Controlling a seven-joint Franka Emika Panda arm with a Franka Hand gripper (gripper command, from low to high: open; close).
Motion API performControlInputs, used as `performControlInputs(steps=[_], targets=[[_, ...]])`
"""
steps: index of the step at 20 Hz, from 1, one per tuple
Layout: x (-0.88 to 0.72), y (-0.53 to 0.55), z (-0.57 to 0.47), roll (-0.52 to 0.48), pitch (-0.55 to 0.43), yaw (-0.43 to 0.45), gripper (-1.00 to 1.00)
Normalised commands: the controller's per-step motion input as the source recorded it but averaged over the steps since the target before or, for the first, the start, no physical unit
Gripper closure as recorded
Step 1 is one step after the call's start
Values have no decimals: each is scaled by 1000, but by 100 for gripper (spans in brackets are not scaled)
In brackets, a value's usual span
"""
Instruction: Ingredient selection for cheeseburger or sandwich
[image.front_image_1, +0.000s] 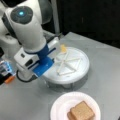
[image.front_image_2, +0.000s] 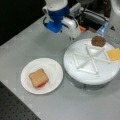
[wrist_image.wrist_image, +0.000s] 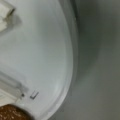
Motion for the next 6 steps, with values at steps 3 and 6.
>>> performControlInputs(steps=[3,6], targets=[[-212,139,-124,-236,-129,94,-100],[-65,172,-162,-225,-110,96,-100]])
